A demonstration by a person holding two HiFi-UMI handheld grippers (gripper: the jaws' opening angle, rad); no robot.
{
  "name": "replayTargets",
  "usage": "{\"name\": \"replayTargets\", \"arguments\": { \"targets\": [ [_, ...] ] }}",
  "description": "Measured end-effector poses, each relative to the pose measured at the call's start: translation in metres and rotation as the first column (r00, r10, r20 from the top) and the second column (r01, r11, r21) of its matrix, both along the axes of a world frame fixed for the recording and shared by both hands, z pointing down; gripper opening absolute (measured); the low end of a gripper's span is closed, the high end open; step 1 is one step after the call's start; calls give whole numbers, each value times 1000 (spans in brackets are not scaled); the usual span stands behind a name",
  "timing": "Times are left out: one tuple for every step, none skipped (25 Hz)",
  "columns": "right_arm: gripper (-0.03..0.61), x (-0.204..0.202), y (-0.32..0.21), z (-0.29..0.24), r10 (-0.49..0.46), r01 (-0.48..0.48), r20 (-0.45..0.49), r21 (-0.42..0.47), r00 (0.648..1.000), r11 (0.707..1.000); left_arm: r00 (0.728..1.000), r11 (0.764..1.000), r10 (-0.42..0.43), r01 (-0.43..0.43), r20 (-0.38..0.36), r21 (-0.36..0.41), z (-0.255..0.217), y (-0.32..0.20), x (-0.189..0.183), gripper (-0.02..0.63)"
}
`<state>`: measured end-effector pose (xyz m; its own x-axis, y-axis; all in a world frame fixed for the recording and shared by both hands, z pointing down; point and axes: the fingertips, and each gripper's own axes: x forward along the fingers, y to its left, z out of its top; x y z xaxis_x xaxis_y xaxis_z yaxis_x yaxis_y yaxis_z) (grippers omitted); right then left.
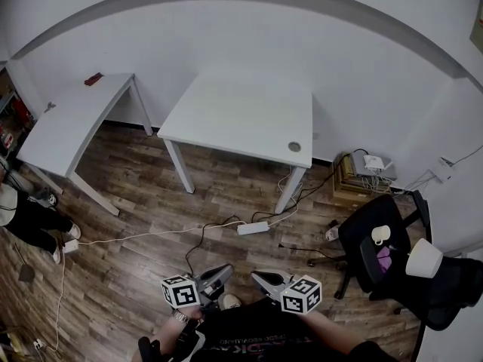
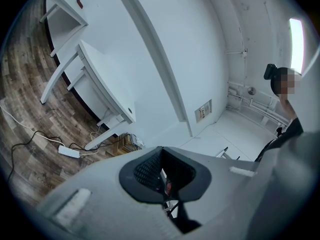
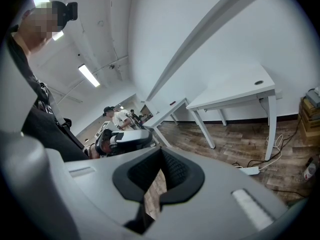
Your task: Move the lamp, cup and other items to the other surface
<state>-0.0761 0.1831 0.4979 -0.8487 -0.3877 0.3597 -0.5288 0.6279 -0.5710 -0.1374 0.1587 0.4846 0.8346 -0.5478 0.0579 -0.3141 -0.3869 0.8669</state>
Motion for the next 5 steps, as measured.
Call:
{"name": "replayTargets", "arguments": {
  "targets": [
    [3, 0, 0, 0, 1, -1, 0, 1, 1000, 1000, 1000, 1000, 2, -2, 1, 0, 0, 0, 1, -3],
    [3, 1, -1, 0, 2, -2, 1, 0, 1000, 1000, 1000, 1000, 4, -4, 5, 0, -1, -1, 2, -2],
    [3, 2, -1, 0, 3, -3, 0, -1, 1000, 1000, 1000, 1000, 6, -6, 11, -2, -2, -1, 3, -2],
    [3, 3, -2, 1, 4, -4, 0, -1, 1000, 1000, 1000, 1000, 9, -9, 18, -4, -4, -2, 4, -2],
    [3, 4, -3, 1, 6, -6, 0, -2, 1000, 1000, 1000, 1000, 12, -11, 25, -5, -5, -2, 4, -2]
  ]
}}
